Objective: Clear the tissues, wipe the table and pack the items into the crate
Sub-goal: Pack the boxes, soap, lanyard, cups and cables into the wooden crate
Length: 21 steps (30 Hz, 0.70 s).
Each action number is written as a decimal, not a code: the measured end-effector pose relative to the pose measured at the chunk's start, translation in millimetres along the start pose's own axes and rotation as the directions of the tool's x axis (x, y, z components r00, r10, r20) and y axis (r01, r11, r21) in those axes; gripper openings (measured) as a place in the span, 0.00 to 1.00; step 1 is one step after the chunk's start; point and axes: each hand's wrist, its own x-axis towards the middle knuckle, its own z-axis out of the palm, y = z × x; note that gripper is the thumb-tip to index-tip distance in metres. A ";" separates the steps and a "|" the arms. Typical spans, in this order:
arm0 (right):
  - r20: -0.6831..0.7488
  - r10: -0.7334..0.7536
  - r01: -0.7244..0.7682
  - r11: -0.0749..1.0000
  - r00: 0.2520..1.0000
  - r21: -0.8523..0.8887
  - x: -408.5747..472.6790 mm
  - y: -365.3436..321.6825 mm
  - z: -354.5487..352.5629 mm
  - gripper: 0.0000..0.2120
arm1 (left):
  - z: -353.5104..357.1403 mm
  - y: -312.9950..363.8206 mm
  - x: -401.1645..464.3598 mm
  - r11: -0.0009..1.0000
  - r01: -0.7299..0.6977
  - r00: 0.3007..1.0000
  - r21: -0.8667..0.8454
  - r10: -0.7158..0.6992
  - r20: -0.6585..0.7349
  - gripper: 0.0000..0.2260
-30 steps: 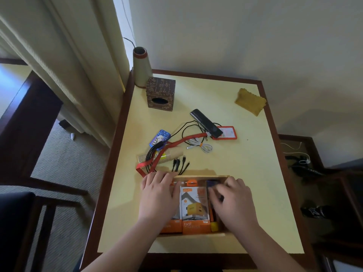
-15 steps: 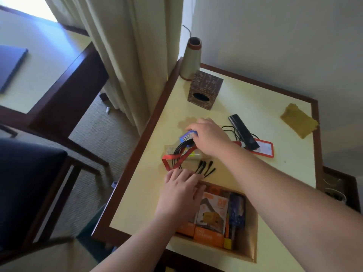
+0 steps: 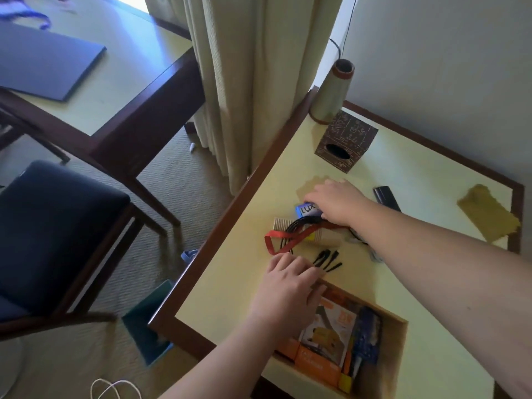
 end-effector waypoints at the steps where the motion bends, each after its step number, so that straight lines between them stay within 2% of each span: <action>1: -0.038 0.030 -0.031 0.999 0.999 -0.012 -4.0 -2.4 3.8 0.19 | -0.1 0.3 0.1 1.000 -0.001 1.000 0.000 0.001 0.004 0.15; 3: -0.156 0.102 -0.110 0.993 0.982 -0.043 -14.2 -7.0 10.6 0.19 | 0.1 0.0 -0.6 1.000 -0.003 1.000 0.007 0.003 0.009 0.15; 6: -0.302 0.274 -0.285 0.959 0.913 0.009 -32.3 -8.1 18.1 0.26 | -0.6 0.3 -0.9 1.000 -0.010 1.000 0.016 0.010 0.010 0.14; 9: -0.407 0.524 -0.438 0.851 0.748 0.290 -58.3 -2.4 16.7 0.26 | -1.4 1.2 -0.4 1.000 -0.015 1.000 0.016 0.015 0.008 0.13; 11: -0.431 0.659 -0.431 0.740 0.616 0.516 -83.7 -3.6 16.6 0.24 | -1.6 0.9 -0.6 1.000 -0.018 1.000 0.025 0.018 0.014 0.13; 13: -0.426 0.724 -0.343 0.654 0.542 0.675 -119.5 -16.1 16.8 0.23 | -2.0 0.6 -0.4 0.999 -0.021 1.000 0.040 0.020 0.014 0.14; 14: -0.413 0.734 -0.278 0.618 0.540 0.735 -139.0 -26.0 18.7 0.24 | -2.9 0.4 -0.3 0.999 -0.012 1.000 0.047 0.011 0.015 0.14; 16: -0.336 0.733 -0.214 0.544 0.591 0.812 -183.9 -49.2 25.9 0.24 | -3.6 2.3 1.2 0.998 0.010 0.999 0.061 -0.012 0.034 0.16; 19: -0.187 0.698 -0.251 0.474 0.691 0.844 -244.0 -84.7 45.8 0.27 | -1.5 3.3 1.2 0.997 0.022 0.999 0.073 -0.025 0.041 0.15; 21: -0.105 0.642 -0.305 0.494 0.759 0.814 -272.3 -100.4 59.6 0.28 | 0.2 3.1 0.9 0.996 0.008 1.000 0.090 -0.010 0.024 0.14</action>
